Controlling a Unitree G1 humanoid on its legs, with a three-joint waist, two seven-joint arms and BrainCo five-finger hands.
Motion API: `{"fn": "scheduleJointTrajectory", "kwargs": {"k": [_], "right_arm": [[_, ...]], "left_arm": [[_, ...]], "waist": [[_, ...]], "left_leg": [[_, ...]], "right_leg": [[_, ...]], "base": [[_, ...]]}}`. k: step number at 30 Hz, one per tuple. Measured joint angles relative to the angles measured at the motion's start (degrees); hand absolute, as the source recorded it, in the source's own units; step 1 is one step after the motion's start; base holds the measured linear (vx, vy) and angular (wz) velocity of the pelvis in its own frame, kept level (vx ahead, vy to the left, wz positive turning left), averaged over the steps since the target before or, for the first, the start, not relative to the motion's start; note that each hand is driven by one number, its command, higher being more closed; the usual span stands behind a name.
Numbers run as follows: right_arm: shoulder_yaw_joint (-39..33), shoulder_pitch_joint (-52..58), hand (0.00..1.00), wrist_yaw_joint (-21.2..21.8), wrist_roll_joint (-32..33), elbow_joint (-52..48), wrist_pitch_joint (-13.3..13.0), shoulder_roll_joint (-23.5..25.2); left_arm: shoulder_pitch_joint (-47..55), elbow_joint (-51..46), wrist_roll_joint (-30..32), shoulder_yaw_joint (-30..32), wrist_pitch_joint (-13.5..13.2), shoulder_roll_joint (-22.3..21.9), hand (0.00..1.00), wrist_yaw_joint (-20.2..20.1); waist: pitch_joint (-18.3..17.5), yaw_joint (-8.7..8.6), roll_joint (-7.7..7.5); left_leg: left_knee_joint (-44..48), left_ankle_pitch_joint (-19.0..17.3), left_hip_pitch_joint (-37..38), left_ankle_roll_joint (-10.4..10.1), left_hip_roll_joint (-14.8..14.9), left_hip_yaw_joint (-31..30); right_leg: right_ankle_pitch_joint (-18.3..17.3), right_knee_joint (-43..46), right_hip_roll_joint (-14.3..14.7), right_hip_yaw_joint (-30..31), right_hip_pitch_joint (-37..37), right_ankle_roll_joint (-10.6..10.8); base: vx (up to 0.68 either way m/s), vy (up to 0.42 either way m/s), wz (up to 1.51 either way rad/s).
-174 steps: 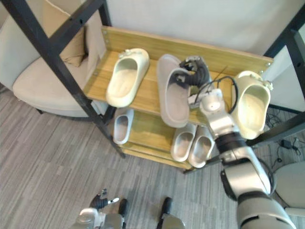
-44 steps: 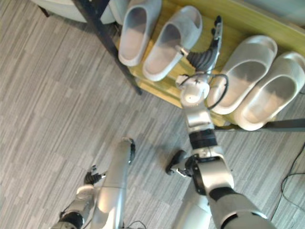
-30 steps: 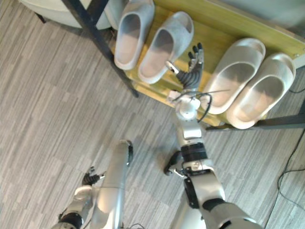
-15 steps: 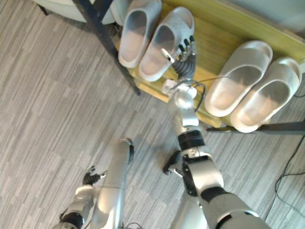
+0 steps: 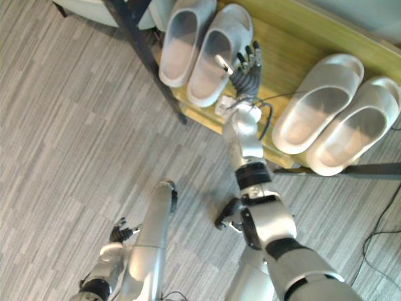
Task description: Organize the slippers on the shoe rack
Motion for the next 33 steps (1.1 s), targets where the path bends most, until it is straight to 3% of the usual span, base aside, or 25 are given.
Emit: {"fn": "scheduleJointTrajectory", "kwargs": {"k": [6,9,13,18,25,28,30,33], "right_arm": [[2.49,1.55,0.00,2.21,-0.15,-0.24,0.47,-2.68],[3.36,7.25,0.00,3.15,-0.14,-4.35,0.83,-3.47],[5.34,15.67,0.00,5.04,-0.18,-12.58,0.76,-5.82],[9.60,27.72,0.00,9.29,-2.09,-21.38,0.59,-8.54],[13.74,45.28,0.00,16.12,-7.52,-27.49,0.84,-6.50],[13.59,50.96,0.00,18.35,-10.96,-26.38,1.38,-5.76],[13.39,52.37,0.00,19.48,-13.15,-20.95,1.55,-5.22],[10.67,54.56,0.00,19.87,-16.82,-11.01,2.79,-5.25]], "left_arm": [[0.01,0.07,-0.01,0.10,0.05,0.26,0.00,-0.87],[0.81,0.14,-0.01,0.16,0.13,0.66,0.00,-1.12],[3.05,0.07,-0.01,1.43,0.11,1.13,0.00,-2.29],[6.94,0.84,0.12,1.18,0.13,2.25,0.00,-3.29],[12.47,2.64,1.60,-0.09,0.18,2.77,0.00,-3.28],[12.66,3.44,5.03,-4.59,0.09,3.79,0.00,-4.86],[12.55,4.88,6.15,-7.66,0.09,4.88,0.00,-6.23],[11.54,6.26,6.68,-10.40,0.12,5.18,0.00,-7.29]], "waist": [[0.00,-0.15,0.00],[-0.11,-0.34,-0.15],[-0.41,-1.80,-0.50],[-2.53,-4.13,-1.30],[-7.95,-5.08,-2.06],[-10.75,-6.11,-2.29],[-12.35,-7.78,-2.17],[-13.17,-8.61,-1.58]], "left_leg": [[-0.09,0.01,1.02,0.00,0.96,0.36],[-2.34,0.10,5.00,0.00,2.06,0.97],[-8.44,1.52,12.22,0.67,2.93,2.67],[-20.35,4.66,24.99,2.07,4.36,7.02],[-37.53,9.08,44.10,3.09,5.47,15.09],[-45.39,11.57,50.51,3.71,4.71,18.29],[-50.46,13.15,54.48,4.01,4.28,20.19],[-57.38,15.46,60.17,4.55,3.31,22.86]], "right_leg": [[0.63,-0.62,0.68,0.13,0.83,-1.05],[1.08,-3.15,1.92,-0.02,4.37,-0.87],[2.41,-8.68,2.99,-0.33,10.62,-0.13],[6.68,-19.85,4.77,-1.01,21.82,-0.18],[13.46,-37.44,8.08,0.54,37.61,2.97],[16.98,-45.25,9.05,1.64,42.34,4.26],[19.89,-51.20,10.30,2.84,45.55,5.03],[25.27,-60.92,12.12,4.50,50.54,6.15]], "base": [[0.00,0.013,-0.05],[0.00,0.012,-0.14],[0.01,-0.005,-0.08],[0.06,-0.003,-0.08],[0.11,0.061,-0.23],[0.11,0.100,-0.27],[0.12,0.115,-0.37],[0.11,0.115,-0.43]]}}
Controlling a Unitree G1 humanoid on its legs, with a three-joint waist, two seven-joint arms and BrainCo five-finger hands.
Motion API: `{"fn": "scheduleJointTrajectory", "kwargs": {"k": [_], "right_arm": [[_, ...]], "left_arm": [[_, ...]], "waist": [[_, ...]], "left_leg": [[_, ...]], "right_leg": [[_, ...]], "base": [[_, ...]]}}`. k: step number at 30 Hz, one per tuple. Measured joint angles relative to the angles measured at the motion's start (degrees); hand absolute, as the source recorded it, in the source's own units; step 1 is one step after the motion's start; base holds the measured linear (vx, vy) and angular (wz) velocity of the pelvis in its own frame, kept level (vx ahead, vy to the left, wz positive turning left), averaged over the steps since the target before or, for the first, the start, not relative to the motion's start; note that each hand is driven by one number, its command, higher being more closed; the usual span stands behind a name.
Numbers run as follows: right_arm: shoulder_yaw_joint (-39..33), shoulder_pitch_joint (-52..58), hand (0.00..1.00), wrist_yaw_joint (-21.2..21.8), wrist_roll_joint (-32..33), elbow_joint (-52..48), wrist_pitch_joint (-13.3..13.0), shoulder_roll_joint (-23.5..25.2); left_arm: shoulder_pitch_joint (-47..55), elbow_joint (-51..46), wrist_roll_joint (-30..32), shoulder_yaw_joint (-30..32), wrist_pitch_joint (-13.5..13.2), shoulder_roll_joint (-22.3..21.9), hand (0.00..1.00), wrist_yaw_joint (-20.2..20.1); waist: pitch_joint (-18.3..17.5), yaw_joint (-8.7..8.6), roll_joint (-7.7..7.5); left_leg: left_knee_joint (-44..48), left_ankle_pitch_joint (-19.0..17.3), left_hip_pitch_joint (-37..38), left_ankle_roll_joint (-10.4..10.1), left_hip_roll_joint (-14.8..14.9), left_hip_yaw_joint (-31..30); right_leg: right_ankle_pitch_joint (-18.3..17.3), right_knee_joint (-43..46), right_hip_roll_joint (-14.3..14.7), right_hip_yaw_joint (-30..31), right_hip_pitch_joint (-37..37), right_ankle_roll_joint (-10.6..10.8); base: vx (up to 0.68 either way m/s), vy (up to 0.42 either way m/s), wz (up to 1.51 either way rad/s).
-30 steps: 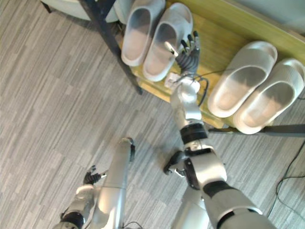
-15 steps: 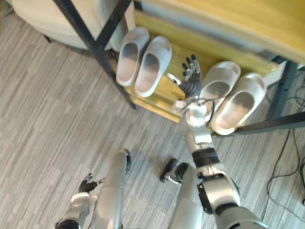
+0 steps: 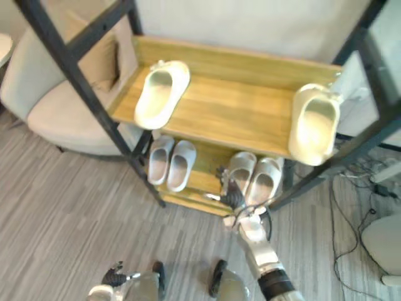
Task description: Organize the slippers on the shoe rack
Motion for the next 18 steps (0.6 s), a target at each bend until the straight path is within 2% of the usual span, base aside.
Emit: {"fn": "scheduleJointTrajectory", "kwargs": {"k": [5,8,11,14,18], "right_arm": [[-2.34,4.08,0.00,-0.14,-8.02,11.75,1.90,0.24],[-5.44,4.87,0.00,-0.78,-12.27,18.30,2.47,2.06],[-9.40,5.65,0.00,-2.70,-14.77,23.72,2.94,3.06],[-13.58,7.35,0.00,-4.76,-15.11,29.27,3.82,3.68],[-17.17,9.33,0.00,-5.98,-15.25,29.92,4.17,5.18]], "left_arm": [[-1.15,0.01,0.13,-3.87,-0.10,-1.57,0.00,-0.62],[-2.05,-0.01,0.94,-5.87,-0.09,-2.48,0.00,-1.46],[-3.45,-0.05,1.35,-6.86,-0.08,-2.60,0.00,-1.47],[-4.48,-1.41,2.32,-11.60,-0.07,-2.57,0.00,-1.47],[-6.22,-7.43,2.20,-19.46,-0.20,-2.65,0.00,-1.51]], "waist": [[-0.83,-2.12,1.19],[-1.19,-2.17,1.50],[-1.37,-2.38,2.02],[-1.70,-2.62,2.59],[-1.61,-2.87,2.17]], "left_leg": [[-3.83,0.61,4.96,0.49,-1.78,1.41],[-4.59,0.72,5.88,0.67,-2.42,2.32],[-4.85,0.85,6.30,0.81,-2.48,2.19],[-7.48,2.08,8.73,0.77,-2.80,1.21],[-9.33,2.88,9.73,0.76,-3.12,0.54]], "right_leg": [[5.97,-11.67,0.84,0.84,7.85,1.80],[7.93,-15.12,1.07,1.47,9.47,1.78],[8.85,-17.23,1.43,1.43,10.77,1.57],[8.93,-17.98,1.72,1.27,12.56,1.49],[8.80,-18.35,1.73,1.15,12.91,1.74]], "base": [[0.08,0.108,-0.14],[0.00,0.036,-0.15],[-0.02,-0.010,-0.01],[-0.03,-0.023,0.09],[-0.06,-0.012,0.05]]}}
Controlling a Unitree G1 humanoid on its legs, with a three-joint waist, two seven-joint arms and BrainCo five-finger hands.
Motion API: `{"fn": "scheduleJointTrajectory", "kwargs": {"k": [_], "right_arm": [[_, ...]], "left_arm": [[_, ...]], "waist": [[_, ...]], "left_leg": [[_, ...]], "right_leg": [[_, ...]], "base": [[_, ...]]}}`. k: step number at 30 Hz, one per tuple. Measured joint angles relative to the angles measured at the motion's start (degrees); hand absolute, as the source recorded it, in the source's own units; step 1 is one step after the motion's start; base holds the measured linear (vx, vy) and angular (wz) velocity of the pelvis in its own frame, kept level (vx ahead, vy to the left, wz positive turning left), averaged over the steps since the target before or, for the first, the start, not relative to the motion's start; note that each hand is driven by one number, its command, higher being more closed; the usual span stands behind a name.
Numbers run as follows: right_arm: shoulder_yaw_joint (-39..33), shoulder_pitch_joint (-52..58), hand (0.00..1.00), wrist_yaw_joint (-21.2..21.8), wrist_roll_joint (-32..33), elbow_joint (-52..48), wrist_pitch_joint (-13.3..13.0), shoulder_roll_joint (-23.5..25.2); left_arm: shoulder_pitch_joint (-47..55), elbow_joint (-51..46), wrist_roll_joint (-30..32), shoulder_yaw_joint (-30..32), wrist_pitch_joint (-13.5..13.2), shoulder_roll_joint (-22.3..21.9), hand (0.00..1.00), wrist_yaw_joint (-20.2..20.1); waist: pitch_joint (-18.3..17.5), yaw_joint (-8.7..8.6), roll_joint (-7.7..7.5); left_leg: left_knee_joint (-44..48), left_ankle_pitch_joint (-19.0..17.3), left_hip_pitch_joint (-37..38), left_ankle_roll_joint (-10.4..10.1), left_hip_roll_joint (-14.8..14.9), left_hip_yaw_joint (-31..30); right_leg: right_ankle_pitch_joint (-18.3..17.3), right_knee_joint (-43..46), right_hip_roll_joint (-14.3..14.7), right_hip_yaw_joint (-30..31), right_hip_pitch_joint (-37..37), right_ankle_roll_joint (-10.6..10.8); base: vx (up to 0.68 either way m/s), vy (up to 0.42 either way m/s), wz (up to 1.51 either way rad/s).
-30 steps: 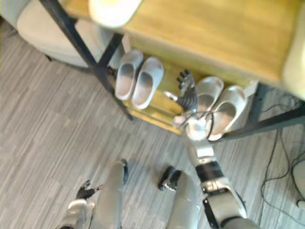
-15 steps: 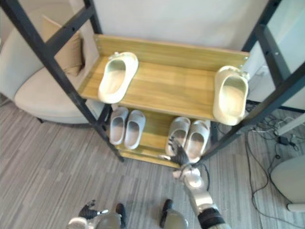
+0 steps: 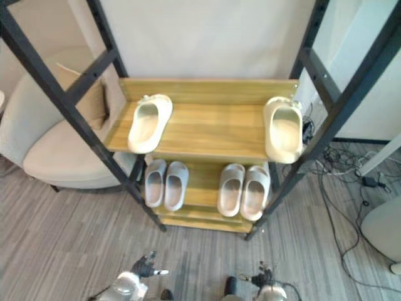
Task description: Organize the slippers on the shoe rack
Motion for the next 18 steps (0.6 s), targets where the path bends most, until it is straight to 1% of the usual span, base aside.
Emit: {"fn": "scheduleJointTrajectory", "kwargs": {"k": [2,3,4,6,8,12,14,16,18], "right_arm": [[-0.81,0.66,0.00,-0.67,0.09,0.01,-0.02,0.84],[-0.89,1.18,0.00,-0.79,0.46,0.11,-0.02,1.09],[-1.18,1.43,0.00,-0.81,0.53,0.26,-0.02,1.31],[-3.04,1.78,0.00,-1.12,0.61,1.30,-0.09,2.26],[-3.05,2.18,0.00,-1.22,0.61,1.29,-0.13,2.22],[-2.94,2.43,0.00,-1.27,0.61,1.27,-0.18,2.13],[-2.88,2.77,0.00,-1.27,0.61,1.25,-0.20,2.04],[-2.82,2.71,0.00,-1.28,0.61,1.20,-0.24,1.96],[-2.72,2.50,0.00,-1.27,0.60,1.19,-0.35,1.94]], "left_arm": [[-0.14,-5.13,-0.20,-3.67,-0.32,0.06,0.00,-0.05],[-0.14,-8.72,-1.49,-5.89,-1.13,0.14,0.00,-0.12],[-0.13,-11.35,-2.34,-7.12,-1.38,0.20,0.00,-0.17],[-0.09,-20.46,-5.82,-9.99,-2.69,0.40,0.00,-1.09],[-0.08,-27.44,-8.70,-11.21,-3.93,0.47,0.00,-1.13],[-1.22,-38.85,-15.35,-11.13,-5.59,0.68,0.00,-0.91],[-1.91,-43.10,-17.03,-9.78,-5.90,0.85,0.00,-0.49],[-3.47,-45.94,-18.06,-8.48,-6.15,1.01,0.00,0.77],[-5.75,-49.15,-18.28,-6.51,-6.24,2.31,0.00,2.42]], "waist": [[-0.17,-0.29,-0.24],[-0.28,-0.30,-0.42],[-0.33,-0.30,-0.50],[-0.59,-0.30,-0.60],[-0.69,-0.30,-0.47],[-1.49,-0.38,-0.21],[-1.95,-0.40,-0.03],[-2.00,-0.41,0.02],[-2.00,-0.40,0.02]], "left_leg": [[-0.34,-0.05,0.13,-0.11,-0.30,-0.60],[-0.40,-0.07,0.17,-0.09,-0.42,-0.76],[-0.43,-0.07,0.18,-0.09,-0.50,-0.89],[-0.68,-0.05,0.30,-0.07,-0.84,-1.28],[-1.26,-0.01,1.07,-0.01,-1.13,-1.30],[-2.09,-0.09,1.97,0.05,-1.32,-1.34],[-2.13,0.15,2.02,0.47,-1.34,-1.37],[-2.13,0.14,2.10,0.51,-1.36,-1.39],[-2.13,0.15,2.18,0.52,-1.38,-1.37]], "right_leg": [[0.01,-0.01,-0.14,-0.03,0.17,-0.01],[0.03,-0.02,-0.24,-0.02,0.17,0.02],[0.04,-0.02,-0.31,-0.05,0.20,0.02],[0.08,-0.01,-0.56,-0.13,0.29,0.09],[0.18,-0.01,-0.70,0.10,0.63,0.32],[0.16,-0.02,-0.76,0.12,1.24,0.30],[0.16,0.00,-0.75,0.10,1.26,0.30],[0.16,0.08,-0.74,0.06,1.32,0.30],[0.16,0.23,-0.73,-0.04,1.34,0.30]], "base": [[-0.04,0.007,0.03],[-0.02,0.011,0.04],[-0.01,0.012,0.03],[0.00,0.006,0.02],[0.02,0.011,-0.02],[0.04,0.012,0.00],[0.05,0.000,0.01],[0.04,-0.002,0.00],[0.00,0.000,0.00]]}}
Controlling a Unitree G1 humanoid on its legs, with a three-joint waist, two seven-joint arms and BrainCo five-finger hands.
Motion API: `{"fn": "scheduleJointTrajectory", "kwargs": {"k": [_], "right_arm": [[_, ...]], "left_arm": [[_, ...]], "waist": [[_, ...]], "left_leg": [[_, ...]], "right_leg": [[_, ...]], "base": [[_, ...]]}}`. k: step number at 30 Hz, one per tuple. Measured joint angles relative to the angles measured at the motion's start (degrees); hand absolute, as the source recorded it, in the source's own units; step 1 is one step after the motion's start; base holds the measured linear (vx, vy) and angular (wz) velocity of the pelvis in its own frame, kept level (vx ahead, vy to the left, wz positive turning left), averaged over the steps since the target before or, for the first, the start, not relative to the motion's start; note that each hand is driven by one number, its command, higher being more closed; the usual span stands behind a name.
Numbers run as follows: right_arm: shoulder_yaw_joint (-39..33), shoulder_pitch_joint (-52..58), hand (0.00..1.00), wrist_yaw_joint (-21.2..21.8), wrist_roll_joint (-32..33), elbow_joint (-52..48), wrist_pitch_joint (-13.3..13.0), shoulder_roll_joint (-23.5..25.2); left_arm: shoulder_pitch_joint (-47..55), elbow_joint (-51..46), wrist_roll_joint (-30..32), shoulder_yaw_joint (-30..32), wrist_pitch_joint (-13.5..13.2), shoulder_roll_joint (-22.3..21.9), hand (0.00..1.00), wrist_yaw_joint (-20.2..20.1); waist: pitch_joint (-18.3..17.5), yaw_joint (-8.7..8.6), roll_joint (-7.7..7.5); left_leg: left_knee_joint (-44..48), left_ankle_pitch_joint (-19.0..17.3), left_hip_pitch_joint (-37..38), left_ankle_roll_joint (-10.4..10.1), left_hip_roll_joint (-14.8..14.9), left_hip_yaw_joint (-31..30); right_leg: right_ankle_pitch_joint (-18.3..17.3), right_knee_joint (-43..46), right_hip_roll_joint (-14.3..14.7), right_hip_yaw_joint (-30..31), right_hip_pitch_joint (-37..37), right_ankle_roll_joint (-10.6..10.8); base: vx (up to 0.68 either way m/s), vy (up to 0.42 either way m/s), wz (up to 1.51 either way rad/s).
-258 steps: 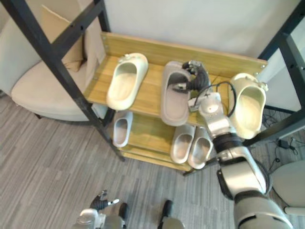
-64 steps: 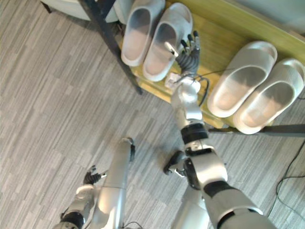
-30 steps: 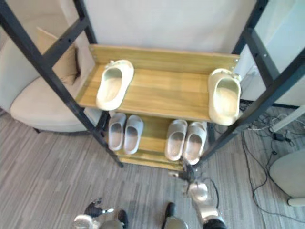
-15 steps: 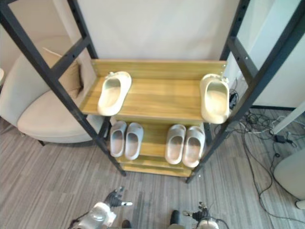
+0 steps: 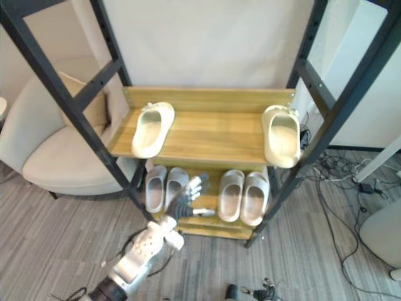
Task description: Organize the slippers on the shoe rack
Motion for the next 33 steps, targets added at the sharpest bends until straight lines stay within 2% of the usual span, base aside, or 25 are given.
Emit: {"fn": "scheduleJointTrajectory", "kwargs": {"k": [4,11,16,21,30,33], "right_arm": [[0.90,-0.26,0.00,0.02,0.00,-0.01,-0.11,-0.25],[2.19,-0.35,0.00,0.44,0.04,-0.21,-0.22,-0.68],[2.17,-0.39,0.00,0.70,0.05,-0.36,-0.21,-0.97],[2.03,-0.48,0.00,1.03,0.07,-2.37,-0.16,-1.15],[1.78,-1.58,0.00,1.36,0.53,-2.38,-0.16,-1.09],[1.52,-2.24,0.00,1.87,0.58,-2.40,-0.16,-1.08]], "left_arm": [[-2.62,-3.32,-0.73,3.17,-0.56,0.99,0.00,2.12],[-7.25,-3.11,0.92,9.74,-0.79,3.41,0.00,5.25],[-14.03,3.57,2.46,14.19,-0.71,7.62,0.00,6.81],[-22.22,12.11,2.89,18.08,-0.17,14.03,0.00,8.35],[-33.88,23.55,3.28,18.51,0.67,20.33,0.00,9.74],[-37.81,27.29,3.25,18.51,0.87,22.59,0.00,10.06]], "waist": [[0.00,-0.07,-0.02],[-0.02,-0.21,-0.08],[-0.06,-0.85,-0.23],[-0.05,-1.93,-0.57],[0.50,-2.43,-0.35],[2.03,-2.57,-0.30]], "left_leg": [[0.00,-0.12,0.48,0.19,-0.10,0.00],[0.01,-0.14,0.75,0.22,-0.18,-0.02],[-0.01,-0.15,0.61,0.20,-0.12,0.11],[-0.03,-0.16,-0.60,0.18,-0.05,0.89],[0.00,-0.24,-2.47,0.21,-0.12,1.92],[0.00,-0.37,-2.62,0.38,-0.17,2.48]], "right_leg": [[0.00,-0.03,-0.07,0.01,0.38,0.00],[-0.23,-0.27,-0.18,-0.03,0.27,-0.13],[-0.28,-0.28,-0.15,0.02,0.01,-0.12],[0.06,-0.27,-0.03,0.41,-1.58,-0.18],[0.61,0.14,0.18,2.10,-3.98,-0.51],[0.91,0.13,0.25,3.22,-4.75,-0.83]], "base": [[0.01,-0.002,-0.01],[-0.02,-0.003,0.00],[0.00,0.000,0.00],[0.01,-0.006,-0.06],[0.03,-0.008,-0.09],[-0.02,-0.013,-0.19]]}}
